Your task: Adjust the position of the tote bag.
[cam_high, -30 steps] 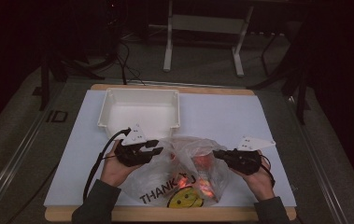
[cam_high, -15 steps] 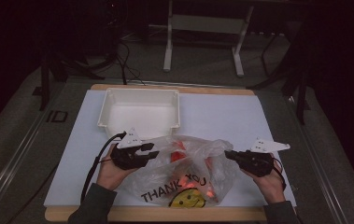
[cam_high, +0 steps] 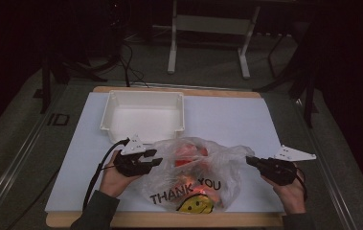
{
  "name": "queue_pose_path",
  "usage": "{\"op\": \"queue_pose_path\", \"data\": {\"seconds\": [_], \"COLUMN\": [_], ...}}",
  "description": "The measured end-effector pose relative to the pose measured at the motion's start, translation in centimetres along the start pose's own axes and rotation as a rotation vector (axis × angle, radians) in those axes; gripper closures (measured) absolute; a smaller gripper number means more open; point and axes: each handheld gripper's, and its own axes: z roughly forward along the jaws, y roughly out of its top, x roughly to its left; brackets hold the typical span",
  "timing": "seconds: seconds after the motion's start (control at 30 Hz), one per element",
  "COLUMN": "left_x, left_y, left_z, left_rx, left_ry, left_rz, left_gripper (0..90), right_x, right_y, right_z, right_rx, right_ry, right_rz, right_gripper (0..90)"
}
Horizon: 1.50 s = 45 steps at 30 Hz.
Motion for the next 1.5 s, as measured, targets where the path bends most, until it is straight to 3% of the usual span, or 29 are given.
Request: {"op": "queue_pose_path", "data": {"seconds": [0.47,0.7,0.9,1.17,1.4,1.5], "left_x": [-0.4,-1.1,-1.7,-1.8,-1.8,-1.9], "left_y": [0.0,0.6,1.2,1.2,1.3,1.3], "left_z": [0.6,0.6,0.5,0.7,0.8,0.9], "left_rx": [0.023,0.015,0.005,0.003,0.003,0.003], "left_ry": [0.005,0.000,-0.007,-0.011,-0.014,-0.015], "left_rz": [0.014,0.031,0.051,0.051,0.051,0.051], "left_gripper": [59.0,59.0,58.3,58.3,58.3,58.3], "right_x": [-2.0,-1.9,-2.1,-3.0,-3.3,-3.4], "right_y": [-0.8,-1.3,-1.7,-1.9,-1.0,-0.6], "right_z": [-2.8,-1.8,-0.7,-2.6,-4.0,-4.2], "right_rx": [-0.046,0.010,0.056,0.023,-0.011,-0.015], "right_ry": [-0.078,-0.051,-0.048,-0.099,-0.125,-0.126], "right_rz": [0.044,0.042,0.075,0.110,0.105,0.100], "right_gripper": [88.9,87.9,63.3,50.7,52.0,62.8]}}
